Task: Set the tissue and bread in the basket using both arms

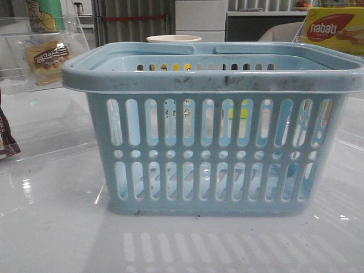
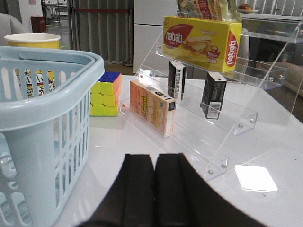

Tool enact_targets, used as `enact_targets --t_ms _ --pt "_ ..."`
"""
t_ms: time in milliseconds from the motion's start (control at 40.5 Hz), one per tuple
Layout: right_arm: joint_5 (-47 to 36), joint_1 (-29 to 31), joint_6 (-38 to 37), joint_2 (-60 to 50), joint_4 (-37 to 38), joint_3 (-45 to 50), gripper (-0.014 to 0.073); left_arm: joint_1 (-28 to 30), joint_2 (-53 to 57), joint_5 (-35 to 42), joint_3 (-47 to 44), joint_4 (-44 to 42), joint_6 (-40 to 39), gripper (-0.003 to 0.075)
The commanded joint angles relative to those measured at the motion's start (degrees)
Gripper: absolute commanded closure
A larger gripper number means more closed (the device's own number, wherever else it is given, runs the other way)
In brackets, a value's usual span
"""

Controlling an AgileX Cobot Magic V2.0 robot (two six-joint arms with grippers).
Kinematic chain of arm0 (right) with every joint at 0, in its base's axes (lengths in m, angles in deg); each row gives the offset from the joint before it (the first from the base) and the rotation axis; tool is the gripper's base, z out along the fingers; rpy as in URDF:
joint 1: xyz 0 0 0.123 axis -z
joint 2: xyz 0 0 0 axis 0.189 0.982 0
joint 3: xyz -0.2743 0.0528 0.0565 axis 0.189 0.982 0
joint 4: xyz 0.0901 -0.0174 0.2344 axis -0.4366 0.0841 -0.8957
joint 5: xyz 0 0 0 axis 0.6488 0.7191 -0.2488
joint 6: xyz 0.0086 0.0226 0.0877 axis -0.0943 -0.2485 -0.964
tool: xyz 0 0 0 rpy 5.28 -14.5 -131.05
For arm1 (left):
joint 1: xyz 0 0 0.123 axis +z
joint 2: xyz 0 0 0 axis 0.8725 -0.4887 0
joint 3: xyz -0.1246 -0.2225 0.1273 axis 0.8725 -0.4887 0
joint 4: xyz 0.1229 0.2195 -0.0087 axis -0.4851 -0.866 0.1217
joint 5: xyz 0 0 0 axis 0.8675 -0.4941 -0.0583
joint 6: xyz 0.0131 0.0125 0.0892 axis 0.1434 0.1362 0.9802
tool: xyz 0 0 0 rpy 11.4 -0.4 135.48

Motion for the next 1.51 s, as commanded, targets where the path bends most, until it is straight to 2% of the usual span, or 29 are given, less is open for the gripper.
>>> enact_targets --t_ms 0,642,987,1234,1481 --pt "-5.34 0.02 0.19 -1.11 0.35 -0.24 0.0566 -0.47 0.99 5.18 -0.45 0.0 -0.08 0.0627" --pt "-5.4 0.02 0.19 -1.11 0.35 -0.24 0.0566 -0.47 0.99 5.18 -0.45 0.0 -0.08 0.0627" --pt "-8.48 0.02 0.19 -1.11 0.17 -1.34 0.0566 -0.47 0.99 10.33 0.34 0.0 -0.08 0.0627" --pt "-1.65 0.02 0.19 -0.79 -0.58 -13.88 0.0566 -0.47 -0.12 7.62 12.53 0.0 -0.08 0.0627" --pt "8.12 0.02 0.19 5.84 -0.58 -29.82 0.0566 -0.47 -8.71 -4.45 30.49 0.0 -0.08 0.0627"
